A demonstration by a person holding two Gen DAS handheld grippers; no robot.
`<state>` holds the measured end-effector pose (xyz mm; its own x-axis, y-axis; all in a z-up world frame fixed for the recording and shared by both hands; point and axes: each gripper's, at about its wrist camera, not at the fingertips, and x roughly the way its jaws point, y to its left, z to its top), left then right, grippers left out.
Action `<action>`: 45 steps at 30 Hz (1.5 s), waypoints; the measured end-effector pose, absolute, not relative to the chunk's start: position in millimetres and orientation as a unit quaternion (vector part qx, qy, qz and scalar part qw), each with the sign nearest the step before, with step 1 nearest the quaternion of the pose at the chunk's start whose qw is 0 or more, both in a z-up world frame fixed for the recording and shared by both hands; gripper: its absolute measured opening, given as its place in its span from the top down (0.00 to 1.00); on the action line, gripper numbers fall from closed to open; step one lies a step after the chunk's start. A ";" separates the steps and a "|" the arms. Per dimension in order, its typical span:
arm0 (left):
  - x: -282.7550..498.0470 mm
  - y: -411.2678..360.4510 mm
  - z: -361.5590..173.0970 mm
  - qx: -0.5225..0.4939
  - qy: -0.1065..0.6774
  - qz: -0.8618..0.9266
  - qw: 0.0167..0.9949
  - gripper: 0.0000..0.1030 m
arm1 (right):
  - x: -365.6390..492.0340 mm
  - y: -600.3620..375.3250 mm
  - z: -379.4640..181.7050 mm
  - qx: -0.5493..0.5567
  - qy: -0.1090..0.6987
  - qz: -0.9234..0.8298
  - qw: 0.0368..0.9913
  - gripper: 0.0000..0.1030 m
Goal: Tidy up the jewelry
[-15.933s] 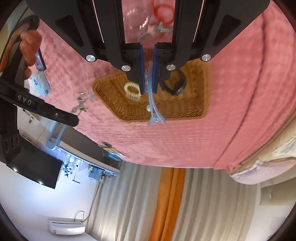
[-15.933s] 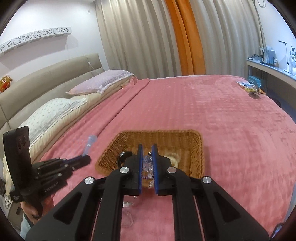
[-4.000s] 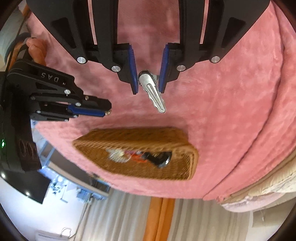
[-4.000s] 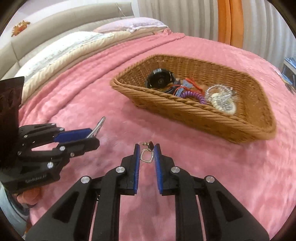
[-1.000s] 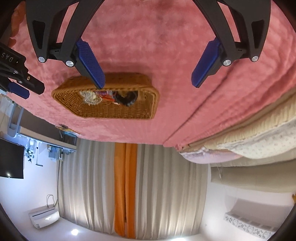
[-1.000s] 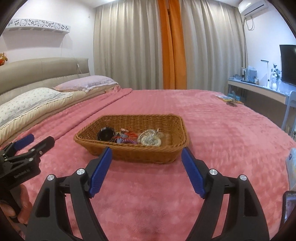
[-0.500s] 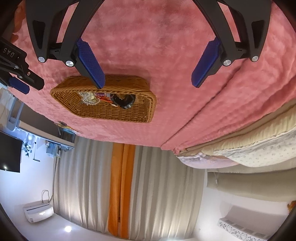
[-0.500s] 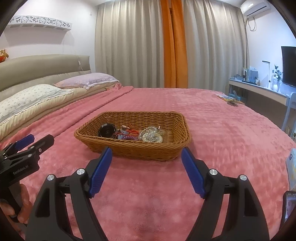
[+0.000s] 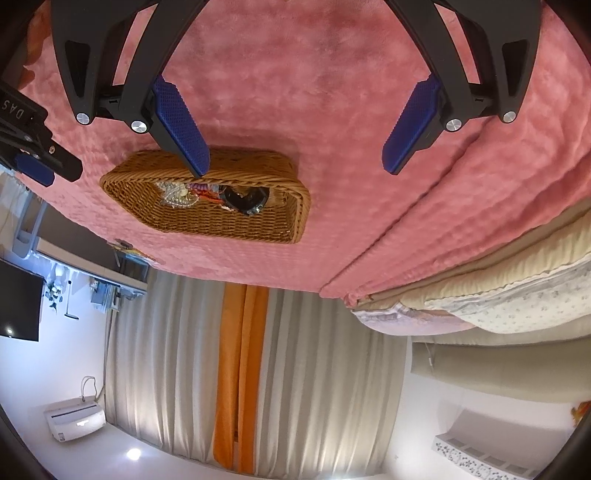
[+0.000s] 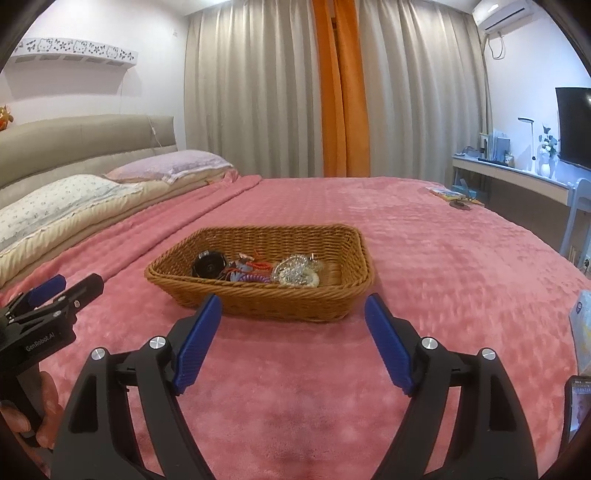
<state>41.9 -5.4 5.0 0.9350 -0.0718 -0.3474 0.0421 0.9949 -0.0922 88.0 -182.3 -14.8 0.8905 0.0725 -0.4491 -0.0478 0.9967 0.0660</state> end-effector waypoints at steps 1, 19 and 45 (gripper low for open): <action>41.9 -5.3 4.8 -0.042 0.178 -0.029 0.983 0.11 | 88.2 -182.4 -15.0 0.027 0.232 0.030 0.972 0.26; 42.1 -6.2 4.6 -0.038 0.181 -0.034 0.982 0.10 | 85.8 -186.1 -13.1 0.036 0.228 0.028 0.973 0.26; 43.9 -7.0 3.7 -0.032 0.181 -0.037 0.982 0.09 | 85.1 -186.1 -11.9 0.035 0.228 0.029 0.973 0.26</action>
<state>43.9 -7.0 3.7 0.9318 -0.0848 -0.3530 0.0614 0.9951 -0.0770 85.1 -186.1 -11.9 0.8946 0.0725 -0.4410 -0.0405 0.9958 0.0816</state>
